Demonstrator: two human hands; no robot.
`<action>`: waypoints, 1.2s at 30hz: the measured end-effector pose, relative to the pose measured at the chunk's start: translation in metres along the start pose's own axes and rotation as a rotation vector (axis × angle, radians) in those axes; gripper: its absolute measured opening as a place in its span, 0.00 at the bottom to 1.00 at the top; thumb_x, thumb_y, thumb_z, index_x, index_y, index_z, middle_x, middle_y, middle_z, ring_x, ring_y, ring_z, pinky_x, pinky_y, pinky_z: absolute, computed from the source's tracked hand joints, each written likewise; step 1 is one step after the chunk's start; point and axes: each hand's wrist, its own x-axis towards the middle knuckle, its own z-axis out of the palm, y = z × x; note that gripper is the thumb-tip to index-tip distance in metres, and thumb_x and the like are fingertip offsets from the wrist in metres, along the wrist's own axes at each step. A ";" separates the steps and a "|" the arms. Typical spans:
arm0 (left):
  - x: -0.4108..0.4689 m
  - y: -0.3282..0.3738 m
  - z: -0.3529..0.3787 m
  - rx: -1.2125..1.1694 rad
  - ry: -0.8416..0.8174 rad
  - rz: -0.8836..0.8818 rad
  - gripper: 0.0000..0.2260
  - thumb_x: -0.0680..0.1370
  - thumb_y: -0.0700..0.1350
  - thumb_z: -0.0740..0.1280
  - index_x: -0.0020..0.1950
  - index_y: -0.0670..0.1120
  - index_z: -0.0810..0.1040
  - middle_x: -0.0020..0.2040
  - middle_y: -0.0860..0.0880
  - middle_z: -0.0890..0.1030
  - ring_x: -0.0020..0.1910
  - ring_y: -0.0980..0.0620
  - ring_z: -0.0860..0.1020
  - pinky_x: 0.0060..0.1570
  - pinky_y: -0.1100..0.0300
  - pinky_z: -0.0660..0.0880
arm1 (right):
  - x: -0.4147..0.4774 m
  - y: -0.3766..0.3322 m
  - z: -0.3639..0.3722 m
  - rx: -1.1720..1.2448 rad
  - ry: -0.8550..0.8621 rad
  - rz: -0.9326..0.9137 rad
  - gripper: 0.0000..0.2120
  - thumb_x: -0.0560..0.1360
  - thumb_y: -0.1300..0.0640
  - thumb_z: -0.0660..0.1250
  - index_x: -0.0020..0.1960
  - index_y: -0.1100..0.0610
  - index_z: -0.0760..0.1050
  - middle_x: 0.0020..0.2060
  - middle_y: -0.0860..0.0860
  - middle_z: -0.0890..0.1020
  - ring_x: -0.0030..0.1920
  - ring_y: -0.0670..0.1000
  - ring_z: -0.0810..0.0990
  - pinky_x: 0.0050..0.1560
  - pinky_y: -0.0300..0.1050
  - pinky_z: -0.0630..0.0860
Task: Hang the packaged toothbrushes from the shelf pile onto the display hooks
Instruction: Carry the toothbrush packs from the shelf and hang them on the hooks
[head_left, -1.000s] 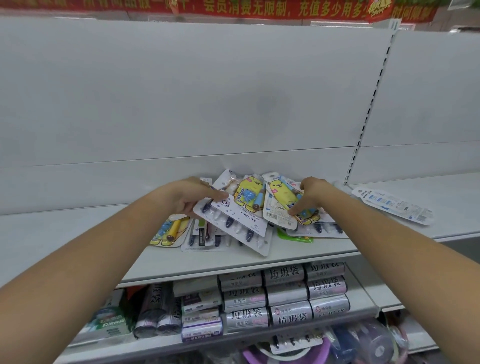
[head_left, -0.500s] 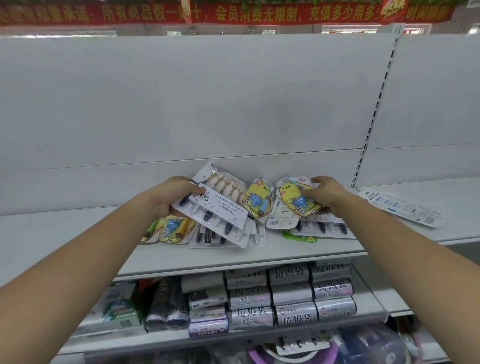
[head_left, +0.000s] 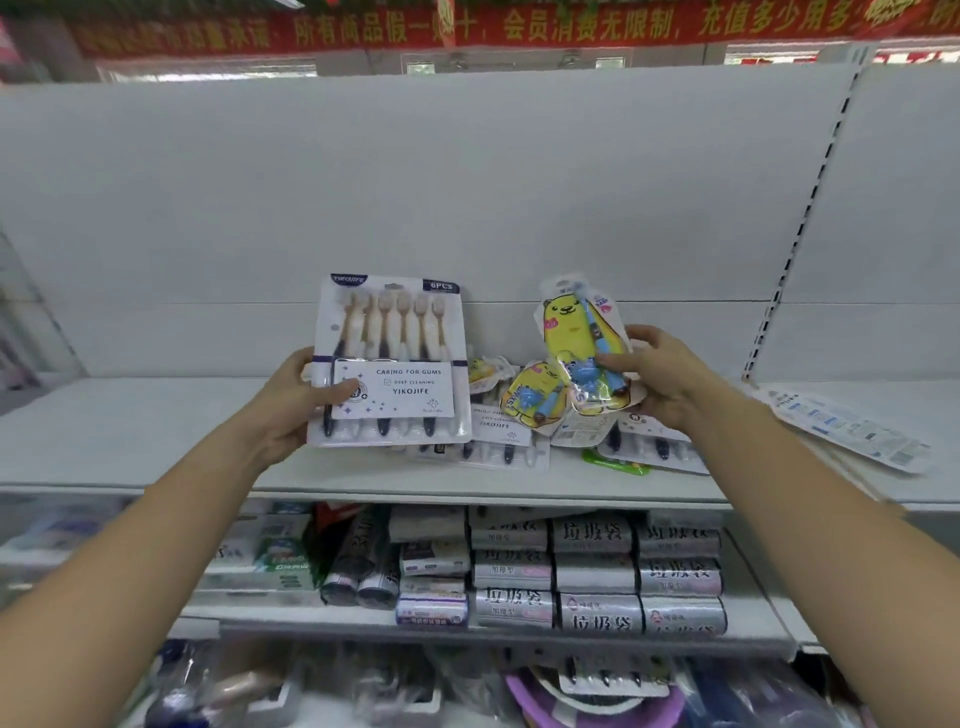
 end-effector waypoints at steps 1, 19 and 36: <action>-0.010 -0.004 -0.005 0.006 0.030 0.033 0.27 0.76 0.34 0.73 0.71 0.50 0.70 0.57 0.42 0.85 0.47 0.47 0.86 0.36 0.53 0.83 | -0.004 0.001 0.009 0.013 -0.036 -0.034 0.27 0.74 0.67 0.74 0.68 0.54 0.69 0.56 0.56 0.84 0.48 0.60 0.87 0.45 0.64 0.84; -0.257 -0.109 -0.208 -0.039 0.605 0.220 0.30 0.74 0.38 0.72 0.75 0.47 0.67 0.67 0.47 0.81 0.67 0.46 0.79 0.70 0.40 0.72 | -0.107 0.114 0.269 0.114 -0.752 -0.072 0.19 0.79 0.65 0.66 0.65 0.50 0.67 0.53 0.49 0.87 0.48 0.54 0.87 0.40 0.54 0.84; -0.481 -0.211 -0.424 -0.069 1.053 0.150 0.35 0.73 0.45 0.77 0.77 0.48 0.66 0.71 0.47 0.78 0.70 0.44 0.76 0.69 0.44 0.72 | -0.275 0.240 0.565 0.021 -1.172 0.135 0.29 0.72 0.63 0.70 0.71 0.54 0.66 0.57 0.56 0.85 0.52 0.59 0.86 0.41 0.57 0.84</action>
